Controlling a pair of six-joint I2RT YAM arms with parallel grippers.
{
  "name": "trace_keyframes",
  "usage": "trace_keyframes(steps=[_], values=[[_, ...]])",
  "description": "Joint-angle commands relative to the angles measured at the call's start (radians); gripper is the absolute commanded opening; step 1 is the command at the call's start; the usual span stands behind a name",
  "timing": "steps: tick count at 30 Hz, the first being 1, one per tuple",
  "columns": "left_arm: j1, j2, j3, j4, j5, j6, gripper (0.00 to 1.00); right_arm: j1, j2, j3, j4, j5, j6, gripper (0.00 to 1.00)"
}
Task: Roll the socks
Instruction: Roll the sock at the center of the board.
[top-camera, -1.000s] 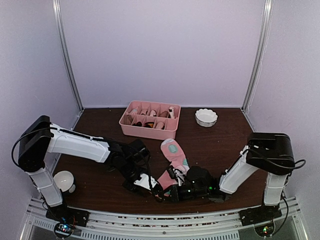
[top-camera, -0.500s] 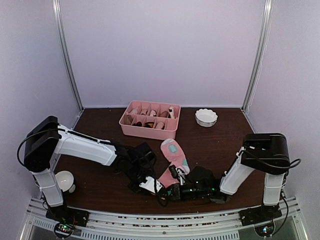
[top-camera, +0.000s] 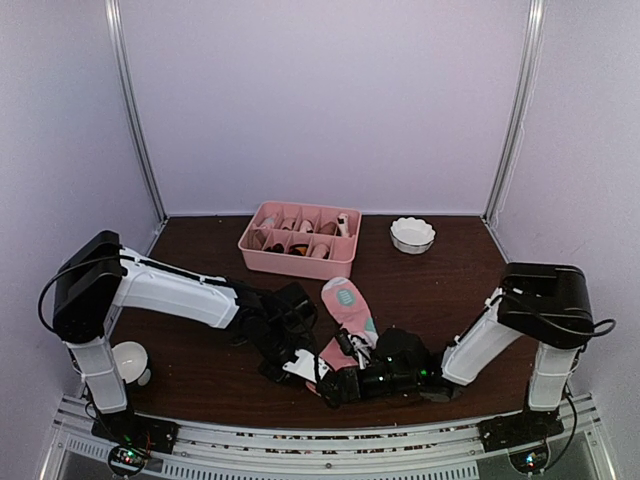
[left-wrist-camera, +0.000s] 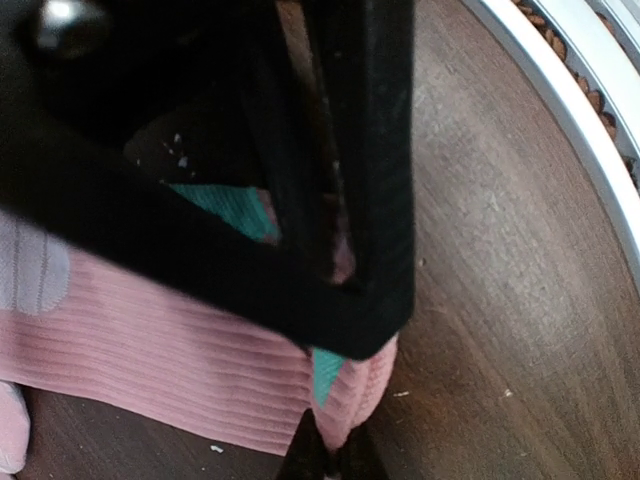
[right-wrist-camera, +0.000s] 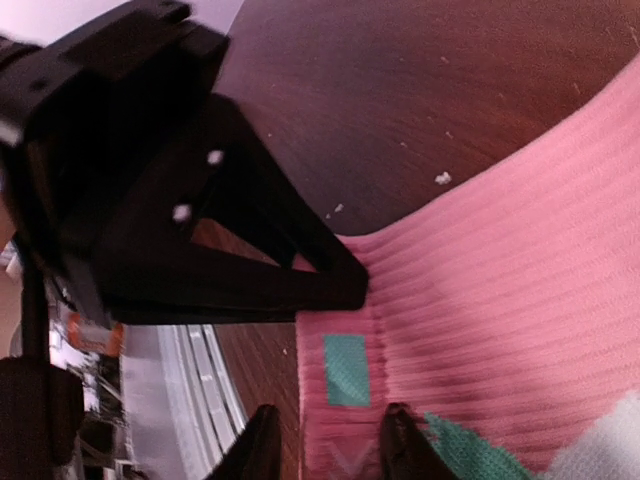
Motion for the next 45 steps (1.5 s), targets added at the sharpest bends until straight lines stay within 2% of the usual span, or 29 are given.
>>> trace_keyframes(steps=[1, 2, 4, 5, 7, 10, 16, 23, 28, 33, 36, 41, 43, 45], values=[[-0.002, 0.024, 0.008, -0.099, -0.065, -0.037, 0.0, -0.007, -0.101, 0.041, -0.363, 0.091, -0.192, 0.47], [0.0, 0.022, 0.002, -0.112, -0.075, -0.047, 0.0, -0.007, -0.123, 0.055, -0.431, 0.112, -0.232, 0.57], [0.001, 0.016, -0.011, -0.138, -0.087, -0.067, 0.0, -0.007, -0.165, 0.101, -0.574, 0.173, -0.317, 0.97], [0.001, 0.013, -0.02, -0.15, -0.094, -0.078, 0.0, -0.01, -0.182, 0.129, -0.656, 0.211, -0.357, 1.0], [0.001, 0.003, -0.032, -0.171, -0.103, -0.1, 0.0, -0.014, -0.198, 0.185, -0.789, 0.295, -0.427, 1.0], [0.003, -0.012, -0.049, -0.193, -0.11, -0.123, 0.0, -0.032, -0.198, 0.259, -0.899, 0.399, -0.484, 1.0], [0.003, -0.011, -0.046, -0.206, -0.105, -0.152, 0.0, -0.059, -0.174, 0.324, -0.945, 0.47, -0.506, 1.0], [0.003, -0.015, -0.026, -0.253, -0.087, -0.169, 0.0, -0.074, -0.037, 0.473, -1.007, 0.417, -0.586, 1.0], [0.004, -0.055, -0.075, -0.25, -0.097, -0.203, 0.0, -0.107, 0.061, 0.62, -1.042, 0.363, -0.636, 1.0], [0.038, -0.07, -0.089, -0.245, -0.065, -0.228, 0.0, -0.147, 0.059, 0.681, -1.057, 0.363, -0.657, 1.0], [0.07, -0.044, -0.058, -0.272, -0.012, -0.228, 0.0, -0.156, -0.014, 0.621, -1.039, 0.442, -0.656, 1.0], [0.081, 0.007, -0.005, -0.3, 0.027, -0.211, 0.0, -0.149, -0.279, 0.371, -0.906, 0.696, -0.599, 0.99], [0.081, 0.031, 0.02, -0.319, 0.048, -0.203, 0.0, -0.131, -0.436, 0.197, -0.706, 0.746, -0.583, 1.0], [0.086, 0.054, 0.048, -0.349, 0.076, -0.193, 0.0, -0.144, -0.57, 0.001, -0.467, 0.737, -0.461, 0.99]])
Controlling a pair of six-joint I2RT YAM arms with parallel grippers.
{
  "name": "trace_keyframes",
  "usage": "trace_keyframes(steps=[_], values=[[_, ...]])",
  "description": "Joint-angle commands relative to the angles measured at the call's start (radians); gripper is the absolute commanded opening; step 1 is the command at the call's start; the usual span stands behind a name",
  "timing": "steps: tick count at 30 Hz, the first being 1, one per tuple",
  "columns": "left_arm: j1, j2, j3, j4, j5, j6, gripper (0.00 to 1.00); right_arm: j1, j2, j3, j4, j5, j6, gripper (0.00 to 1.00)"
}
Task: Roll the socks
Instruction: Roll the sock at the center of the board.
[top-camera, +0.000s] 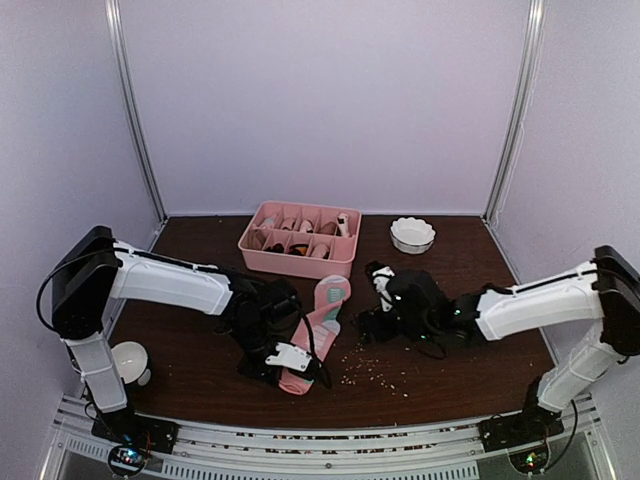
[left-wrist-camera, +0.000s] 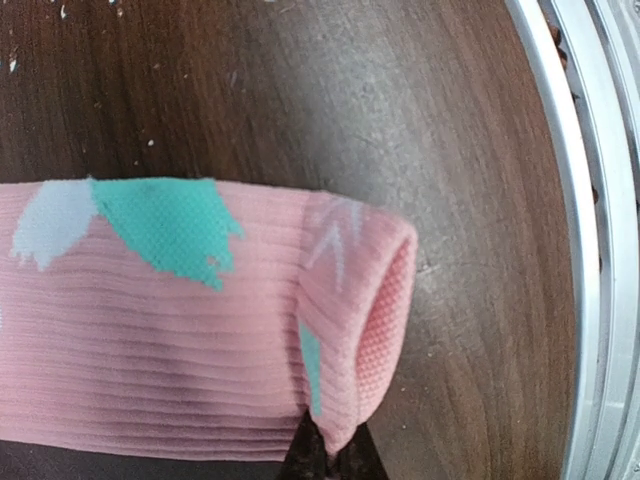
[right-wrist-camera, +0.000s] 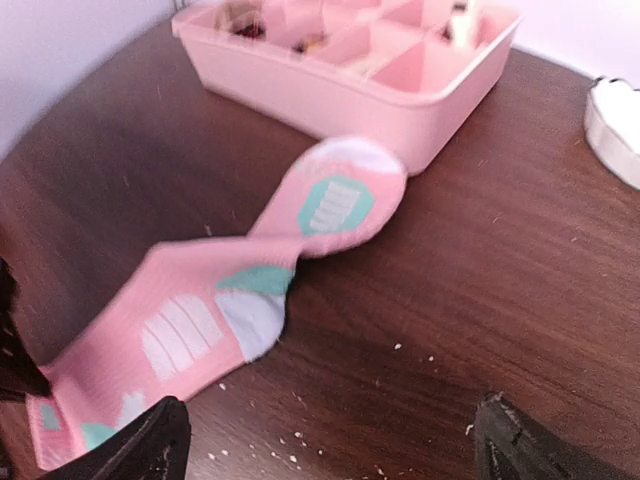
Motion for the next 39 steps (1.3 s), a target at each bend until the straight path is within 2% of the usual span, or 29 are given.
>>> trace_keyframes(steps=[1, 3, 7, 10, 11, 15, 20, 23, 31, 39], values=[[0.014, 0.084, 0.05, -0.096, 0.072, 0.02, 0.0, -0.011, -0.254, -0.323, 0.483, 0.108, 0.195, 0.99], [0.024, 0.117, 0.097, -0.135, 0.106, 0.024, 0.0, -0.014, -0.309, -0.399, 0.581, -0.01, 0.11, 1.0], [0.054, 0.175, 0.158, -0.195, 0.178, 0.029, 0.0, 0.126, -0.349, -0.404, 0.422, 0.087, -0.076, 0.99], [0.078, 0.214, 0.2, -0.245, 0.239, 0.032, 0.0, 0.247, -0.323, -0.445, 0.416, 0.098, -0.154, 1.0], [0.086, 0.226, 0.212, -0.262, 0.257, 0.032, 0.0, 0.285, -0.309, -0.469, 0.452, 0.096, -0.167, 0.98], [0.105, 0.28, 0.259, -0.316, 0.306, 0.035, 0.0, 0.416, -0.204, -0.524, 0.701, 0.08, -0.224, 0.76], [0.118, 0.318, 0.279, -0.334, 0.335, 0.024, 0.0, 0.496, 0.017, -0.389, 0.737, 0.065, -0.265, 0.62], [0.118, 0.331, 0.282, -0.341, 0.322, 0.023, 0.0, 0.508, 0.136, -0.296, 0.737, 0.04, -0.291, 0.56], [0.118, 0.343, 0.302, -0.348, 0.301, 0.014, 0.0, 0.474, 0.283, -0.147, 0.732, 0.007, -0.301, 0.44], [0.118, 0.343, 0.305, -0.35, 0.283, 0.016, 0.0, 0.437, 0.35, -0.101, 0.724, -0.02, -0.269, 0.41]])
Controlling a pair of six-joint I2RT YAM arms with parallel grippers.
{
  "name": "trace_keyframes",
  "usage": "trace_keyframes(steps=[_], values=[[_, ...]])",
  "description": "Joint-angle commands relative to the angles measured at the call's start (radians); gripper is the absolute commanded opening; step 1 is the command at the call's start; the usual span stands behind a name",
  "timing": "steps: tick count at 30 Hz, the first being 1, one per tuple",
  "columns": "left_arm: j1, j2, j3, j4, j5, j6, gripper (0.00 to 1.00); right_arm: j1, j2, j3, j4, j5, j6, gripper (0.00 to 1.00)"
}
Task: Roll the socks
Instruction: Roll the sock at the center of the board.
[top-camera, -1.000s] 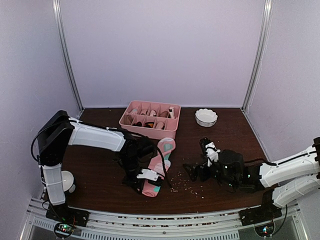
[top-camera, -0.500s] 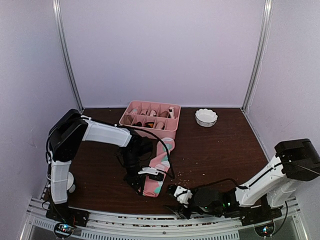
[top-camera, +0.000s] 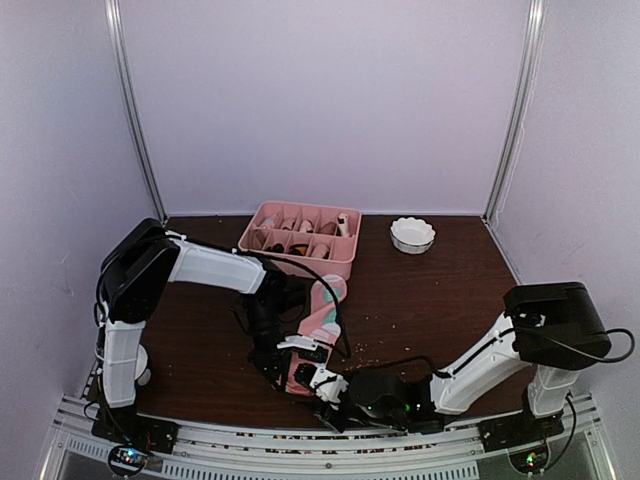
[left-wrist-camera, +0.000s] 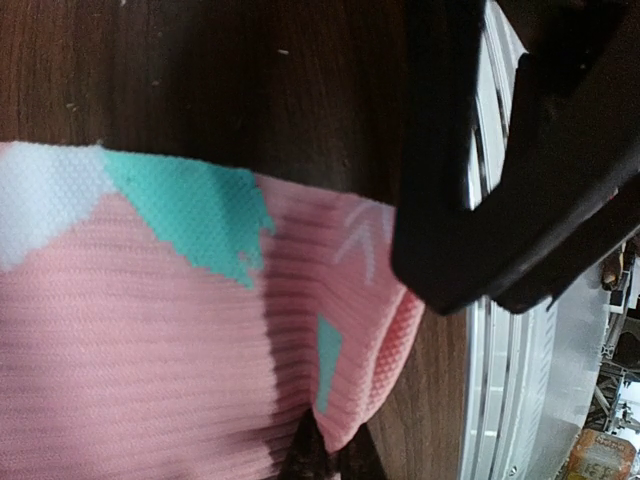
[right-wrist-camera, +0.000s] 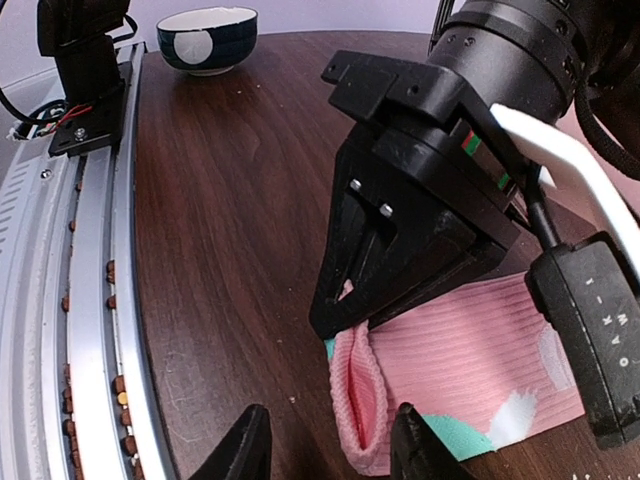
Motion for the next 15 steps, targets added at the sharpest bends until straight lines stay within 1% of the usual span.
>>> trace_keyframes(steps=[1, 4, 10, 13, 15], values=[[0.001, 0.034, 0.007, 0.008, -0.066, 0.0, 0.0, -0.022, 0.036, 0.034, 0.006, -0.01, 0.025, 0.4], [0.001, 0.033, 0.004, 0.009, -0.072, 0.002, 0.0, -0.033, 0.049, 0.041, 0.007, -0.014, 0.035, 0.38], [0.001, 0.033, 0.012, 0.006, -0.075, 0.004, 0.0, -0.051, 0.065, 0.045, 0.018, -0.041, 0.069, 0.25], [0.001, 0.03, 0.018, 0.005, -0.078, 0.005, 0.03, -0.062, 0.076, 0.054, 0.012, -0.071, 0.094, 0.2], [0.001, 0.029, 0.019, 0.005, -0.081, 0.005, 0.06, -0.066, 0.079, 0.057, 0.007, -0.084, 0.112, 0.19]])
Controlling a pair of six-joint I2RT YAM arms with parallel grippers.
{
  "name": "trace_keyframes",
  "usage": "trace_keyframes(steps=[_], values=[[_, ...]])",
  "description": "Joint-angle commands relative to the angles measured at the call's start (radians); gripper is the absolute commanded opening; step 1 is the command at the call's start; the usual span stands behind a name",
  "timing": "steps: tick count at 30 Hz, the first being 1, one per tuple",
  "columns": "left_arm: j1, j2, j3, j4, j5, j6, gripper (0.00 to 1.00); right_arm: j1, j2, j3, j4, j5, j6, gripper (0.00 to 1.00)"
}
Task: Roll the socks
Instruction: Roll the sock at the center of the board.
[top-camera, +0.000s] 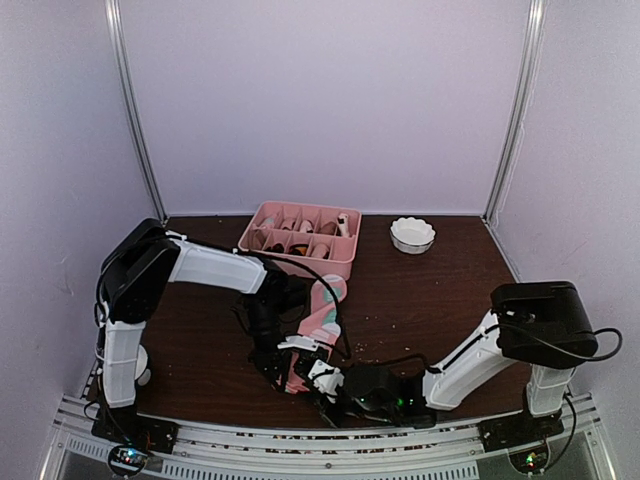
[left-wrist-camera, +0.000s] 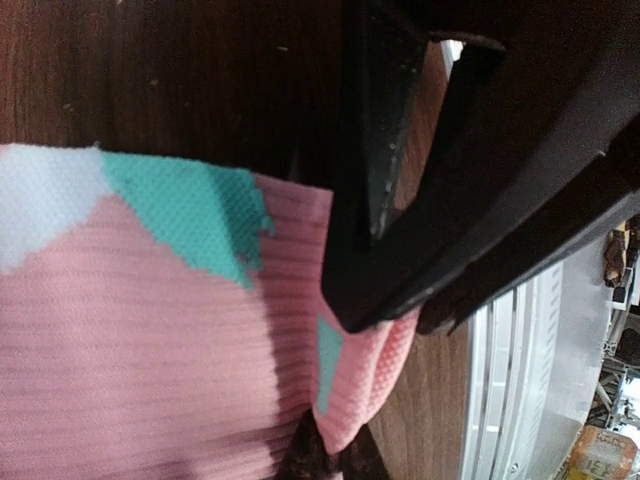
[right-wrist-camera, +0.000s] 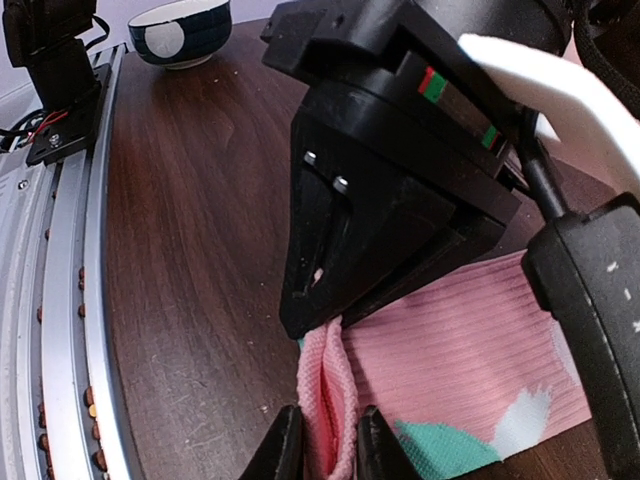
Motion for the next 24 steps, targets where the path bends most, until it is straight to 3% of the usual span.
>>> trace_keyframes(steps=[1, 4, 7, 9, 16, 24], values=[[0.001, 0.026, 0.011, 0.01, -0.07, 0.005, 0.07, -0.015, 0.024, 0.024, 0.008, -0.04, 0.052, 0.2], [0.001, 0.026, 0.012, 0.003, -0.071, 0.01, 0.09, -0.02, 0.026, 0.02, 0.005, -0.039, 0.07, 0.22], [0.001, 0.021, 0.01, 0.002, -0.073, 0.014, 0.14, -0.037, 0.024, 0.013, 0.016, -0.062, 0.1, 0.07], [0.001, 0.009, 0.002, 0.011, -0.082, 0.018, 0.21, -0.051, 0.022, 0.008, 0.028, -0.082, 0.138, 0.02], [0.003, -0.135, -0.103, 0.175, -0.142, -0.009, 0.42, -0.063, 0.015, -0.021, 0.025, -0.158, 0.241, 0.0], [0.003, -0.315, -0.214, 0.356, -0.165, -0.023, 0.45, -0.065, 0.012, -0.067, -0.01, -0.198, 0.319, 0.0]])
